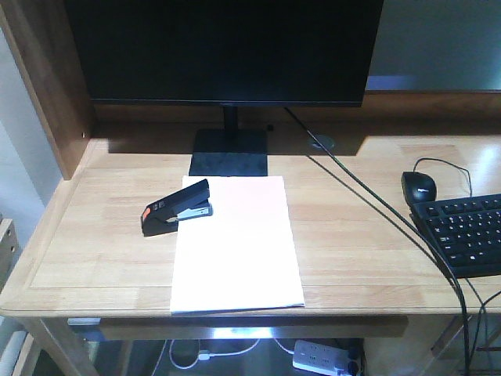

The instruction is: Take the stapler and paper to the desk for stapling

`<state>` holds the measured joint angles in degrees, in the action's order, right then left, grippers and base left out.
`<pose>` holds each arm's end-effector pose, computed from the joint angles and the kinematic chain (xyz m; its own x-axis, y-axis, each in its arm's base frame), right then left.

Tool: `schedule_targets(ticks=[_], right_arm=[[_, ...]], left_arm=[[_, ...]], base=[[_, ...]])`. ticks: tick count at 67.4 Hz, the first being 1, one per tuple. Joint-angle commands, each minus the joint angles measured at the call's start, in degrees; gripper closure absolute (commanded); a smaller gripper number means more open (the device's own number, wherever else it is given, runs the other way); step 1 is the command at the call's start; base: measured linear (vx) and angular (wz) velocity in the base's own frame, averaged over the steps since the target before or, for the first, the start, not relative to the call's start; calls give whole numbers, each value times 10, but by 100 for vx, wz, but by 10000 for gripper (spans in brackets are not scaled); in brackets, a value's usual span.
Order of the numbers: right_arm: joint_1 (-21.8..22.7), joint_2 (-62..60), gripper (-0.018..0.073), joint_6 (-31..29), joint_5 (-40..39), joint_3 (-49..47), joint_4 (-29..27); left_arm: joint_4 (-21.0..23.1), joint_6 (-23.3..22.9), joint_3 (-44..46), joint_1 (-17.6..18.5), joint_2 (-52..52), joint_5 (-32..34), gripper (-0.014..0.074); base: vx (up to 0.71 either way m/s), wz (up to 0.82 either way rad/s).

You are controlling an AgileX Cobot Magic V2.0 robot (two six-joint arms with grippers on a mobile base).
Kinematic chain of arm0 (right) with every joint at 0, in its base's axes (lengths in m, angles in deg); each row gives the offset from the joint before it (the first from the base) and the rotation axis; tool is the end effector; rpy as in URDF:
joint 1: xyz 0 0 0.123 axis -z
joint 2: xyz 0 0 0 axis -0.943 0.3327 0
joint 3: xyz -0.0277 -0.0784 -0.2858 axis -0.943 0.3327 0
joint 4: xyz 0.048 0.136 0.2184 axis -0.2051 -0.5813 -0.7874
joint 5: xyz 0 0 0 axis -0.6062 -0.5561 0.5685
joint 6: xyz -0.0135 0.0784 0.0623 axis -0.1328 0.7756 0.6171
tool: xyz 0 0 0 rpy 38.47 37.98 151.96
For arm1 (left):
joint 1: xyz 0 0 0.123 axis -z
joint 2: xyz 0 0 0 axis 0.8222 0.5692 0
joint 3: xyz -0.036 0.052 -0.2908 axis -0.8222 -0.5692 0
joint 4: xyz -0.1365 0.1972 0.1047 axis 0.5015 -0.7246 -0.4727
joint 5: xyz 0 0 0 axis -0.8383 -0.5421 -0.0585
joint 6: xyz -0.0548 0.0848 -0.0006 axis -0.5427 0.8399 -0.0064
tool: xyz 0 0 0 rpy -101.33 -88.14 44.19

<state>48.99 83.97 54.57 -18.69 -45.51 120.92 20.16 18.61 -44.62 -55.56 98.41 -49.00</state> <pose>0.0542 0.0124 0.2744 0.1942 -0.0476 -0.9798 -0.2704 0.9575 -0.1001 0.0747 -0.0139 0.2713 -0.1706 0.0193 -0.9852 0.1383 0.9904 -0.0045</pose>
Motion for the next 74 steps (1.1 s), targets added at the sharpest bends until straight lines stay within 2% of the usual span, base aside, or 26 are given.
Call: schedule_targets(ticks=[1,59,65,71,74], right_arm=[[4,7,-21,-3,-24,-16,8],[4,7,-15,-2,-13,-16,11],[4,7,29,7,-2,-16,10],[4,7,135,17,3,-16,10],[4,7,223,21,7,-16,10]], left_arm=[[10,-3,14,5,5,32,603],[10,-3,14,5,5,32,603],[10,-3,14,5,5,32,603],[10,-3,14,5,4,32,603],[10,-3,14,5,2,32,603]], base=[[0,0],[0,0],[0,0],[0,0],[0,0]])
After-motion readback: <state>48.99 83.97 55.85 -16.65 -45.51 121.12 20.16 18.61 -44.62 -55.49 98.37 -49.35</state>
